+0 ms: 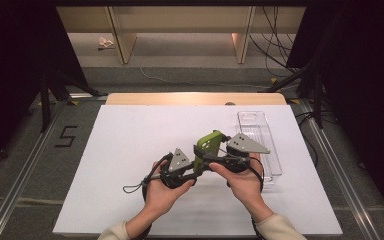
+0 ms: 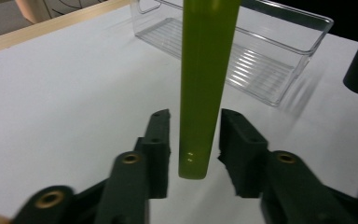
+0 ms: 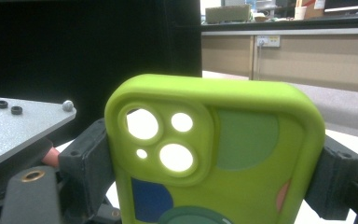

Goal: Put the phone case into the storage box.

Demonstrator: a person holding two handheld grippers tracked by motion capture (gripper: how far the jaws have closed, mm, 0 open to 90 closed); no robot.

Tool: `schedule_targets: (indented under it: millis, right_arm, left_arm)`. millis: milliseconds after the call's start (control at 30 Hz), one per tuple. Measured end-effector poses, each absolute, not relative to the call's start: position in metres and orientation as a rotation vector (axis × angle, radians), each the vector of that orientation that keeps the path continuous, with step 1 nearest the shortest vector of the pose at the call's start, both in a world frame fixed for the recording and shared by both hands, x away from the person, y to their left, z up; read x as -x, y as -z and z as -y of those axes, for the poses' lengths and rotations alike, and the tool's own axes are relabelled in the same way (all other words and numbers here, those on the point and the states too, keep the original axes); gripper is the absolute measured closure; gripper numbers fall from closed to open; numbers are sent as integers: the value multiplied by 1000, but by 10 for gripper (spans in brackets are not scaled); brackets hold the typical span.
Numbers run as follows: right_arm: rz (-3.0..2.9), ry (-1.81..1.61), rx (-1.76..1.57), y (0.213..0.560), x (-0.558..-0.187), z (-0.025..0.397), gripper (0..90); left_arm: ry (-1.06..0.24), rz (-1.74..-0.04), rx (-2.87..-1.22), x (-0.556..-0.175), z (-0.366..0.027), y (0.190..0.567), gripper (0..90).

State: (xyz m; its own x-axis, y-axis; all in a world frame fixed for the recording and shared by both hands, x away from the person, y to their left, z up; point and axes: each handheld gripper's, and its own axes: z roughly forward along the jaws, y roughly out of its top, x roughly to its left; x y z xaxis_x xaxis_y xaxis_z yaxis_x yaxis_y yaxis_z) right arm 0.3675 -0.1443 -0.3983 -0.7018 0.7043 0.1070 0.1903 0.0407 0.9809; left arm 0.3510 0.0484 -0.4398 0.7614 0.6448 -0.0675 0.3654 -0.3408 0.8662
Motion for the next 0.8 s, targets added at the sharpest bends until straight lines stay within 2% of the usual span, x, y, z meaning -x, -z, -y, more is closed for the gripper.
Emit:
schedule_targets:
  millis: [433, 533, 667, 800]
  right_arm:
    - [-1889, -1701, -913, 393, -370, 153, 178]
    - [-1883, -1700, -916, 392, -370, 154, 178]
    - [-1876, -1701, -917, 392, -370, 156, 178]
    - [-1872, -1699, -917, 391, -371, 157, 177]
  left_arm:
    - [-305, -635, -2004, -353, -53, 431, 164]
    - [-295, -601, -2036, -354, -54, 431, 130]
    - [-279, -581, -2050, -354, -56, 430, 27]
    - [-288, -581, -2058, -355, -59, 430, 0]
